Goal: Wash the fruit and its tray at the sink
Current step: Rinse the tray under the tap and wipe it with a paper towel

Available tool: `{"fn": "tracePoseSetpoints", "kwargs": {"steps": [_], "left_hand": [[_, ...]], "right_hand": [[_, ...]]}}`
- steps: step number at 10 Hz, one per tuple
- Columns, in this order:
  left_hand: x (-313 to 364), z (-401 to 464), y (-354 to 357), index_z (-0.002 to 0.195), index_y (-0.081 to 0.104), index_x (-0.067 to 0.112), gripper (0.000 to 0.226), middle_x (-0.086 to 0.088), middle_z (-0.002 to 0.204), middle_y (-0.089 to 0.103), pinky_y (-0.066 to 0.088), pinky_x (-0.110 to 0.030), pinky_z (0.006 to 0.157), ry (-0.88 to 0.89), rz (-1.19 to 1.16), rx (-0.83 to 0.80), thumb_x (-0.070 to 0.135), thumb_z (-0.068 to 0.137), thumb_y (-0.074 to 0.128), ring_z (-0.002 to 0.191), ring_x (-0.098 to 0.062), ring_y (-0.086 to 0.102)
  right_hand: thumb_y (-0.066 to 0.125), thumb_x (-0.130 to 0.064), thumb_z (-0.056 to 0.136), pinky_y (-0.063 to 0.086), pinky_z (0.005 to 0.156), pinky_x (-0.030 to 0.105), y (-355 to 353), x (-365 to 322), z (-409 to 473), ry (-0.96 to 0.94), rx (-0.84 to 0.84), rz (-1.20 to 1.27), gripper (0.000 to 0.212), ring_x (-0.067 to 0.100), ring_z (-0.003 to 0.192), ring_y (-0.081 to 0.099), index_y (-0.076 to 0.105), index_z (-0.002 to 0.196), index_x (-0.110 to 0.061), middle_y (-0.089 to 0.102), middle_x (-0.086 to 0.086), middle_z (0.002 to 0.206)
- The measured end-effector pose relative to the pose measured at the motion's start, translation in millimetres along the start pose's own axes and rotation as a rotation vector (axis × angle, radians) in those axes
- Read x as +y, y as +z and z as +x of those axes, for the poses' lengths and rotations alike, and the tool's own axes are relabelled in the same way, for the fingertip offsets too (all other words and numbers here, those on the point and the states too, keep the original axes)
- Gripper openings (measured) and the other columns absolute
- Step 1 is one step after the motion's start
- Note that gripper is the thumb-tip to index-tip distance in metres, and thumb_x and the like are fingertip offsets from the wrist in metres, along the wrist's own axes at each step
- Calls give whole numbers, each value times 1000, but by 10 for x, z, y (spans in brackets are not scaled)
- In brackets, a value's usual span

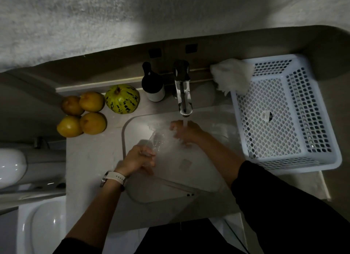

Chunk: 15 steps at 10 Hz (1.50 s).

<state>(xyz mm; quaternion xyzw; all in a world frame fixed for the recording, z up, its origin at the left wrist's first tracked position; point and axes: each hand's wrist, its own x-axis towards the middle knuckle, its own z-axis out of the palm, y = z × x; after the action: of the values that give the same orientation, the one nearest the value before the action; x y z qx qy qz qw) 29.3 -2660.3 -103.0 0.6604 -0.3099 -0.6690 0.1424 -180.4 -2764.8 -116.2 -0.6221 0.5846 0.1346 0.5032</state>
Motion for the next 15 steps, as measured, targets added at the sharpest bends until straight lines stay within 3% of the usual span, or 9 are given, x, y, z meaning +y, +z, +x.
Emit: {"fn": "tracePoseSetpoints", "kwargs": {"steps": [2, 4, 6, 7, 8, 9, 11, 13, 15], "left_hand": [[1, 154, -22, 92, 64, -1, 15, -21, 78, 68, 54, -29, 44, 13, -8, -9, -13, 84, 61, 54, -23, 68], [104, 427, 196, 84, 65, -3, 13, -16, 82, 63, 53, -20, 54, 117, 167, 185, -15, 81, 62, 69, -22, 61], [-5, 814, 349, 101, 59, 5, 27, -17, 91, 61, 61, -43, 60, -69, 22, 227, -10, 79, 64, 71, -30, 65], [48, 845, 410, 137, 44, 15, 81, -15, 115, 63, 56, -40, 87, -163, 231, 115, 4, 66, 81, 99, -34, 65], [180, 851, 476, 146, 34, 21, 109, -1, 111, 65, 47, -27, 92, -167, 440, 95, 31, 54, 93, 100, -21, 62], [254, 877, 540, 143, 35, 18, 97, -2, 104, 67, 51, -31, 89, -144, 396, 27, 28, 64, 90, 87, -19, 65], [374, 933, 703, 133, 38, 11, 31, -24, 115, 59, 58, -35, 61, -18, 295, 6, 15, 102, 45, 73, -28, 67], [622, 886, 870, 110, 40, 16, 12, -21, 96, 56, 57, -37, 56, -62, 31, -74, 22, 100, 43, 69, -34, 63], [627, 989, 909, 130, 27, 21, 72, -11, 81, 61, 58, -32, 54, 113, 36, -228, -22, 82, 59, 59, -14, 68]], "right_hand": [[55, -1, 87, 55, 47, 38, -321, 235, -217, 230, -269, 65, 18, 39, 55, 68, 58, 105, -2, 68, 30, 73], [52, 0, 91, 61, 67, 43, -360, 370, -587, 272, -107, 51, 4, 36, 75, 72, 52, 94, -3, 69, 27, 97], [46, 2, 92, 53, 92, 47, -235, 532, -800, 323, -10, 161, 27, 42, 107, 62, 39, 71, -13, 58, 32, 120], [48, -5, 94, 47, 83, 32, -166, 610, -820, 372, 67, 182, 16, 36, 117, 54, 49, 109, 2, 51, 27, 129], [49, -3, 93, 39, 62, 22, -127, 646, -858, 379, 85, 305, 54, 37, 121, 52, 26, 141, 7, 48, 29, 135], [39, 0, 95, 54, 77, 41, -116, 579, -950, 393, 151, 491, 63, 46, 114, 56, 7, 150, -3, 42, 34, 138], [35, -5, 99, 56, 50, 42, -55, 391, -1201, 379, 299, 832, 51, 31, 64, 65, 16, 144, -22, 48, 29, 128], [42, -7, 91, 57, 71, 56, 188, 331, -1310, 266, 544, 710, 49, 36, 89, 64, 26, 129, -33, 56, 13, 107], [43, 0, 88, 52, 86, 58, 402, 363, -1441, 164, 744, 816, 64, 35, 107, 59, 27, 136, -40, 56, 13, 120]]}}
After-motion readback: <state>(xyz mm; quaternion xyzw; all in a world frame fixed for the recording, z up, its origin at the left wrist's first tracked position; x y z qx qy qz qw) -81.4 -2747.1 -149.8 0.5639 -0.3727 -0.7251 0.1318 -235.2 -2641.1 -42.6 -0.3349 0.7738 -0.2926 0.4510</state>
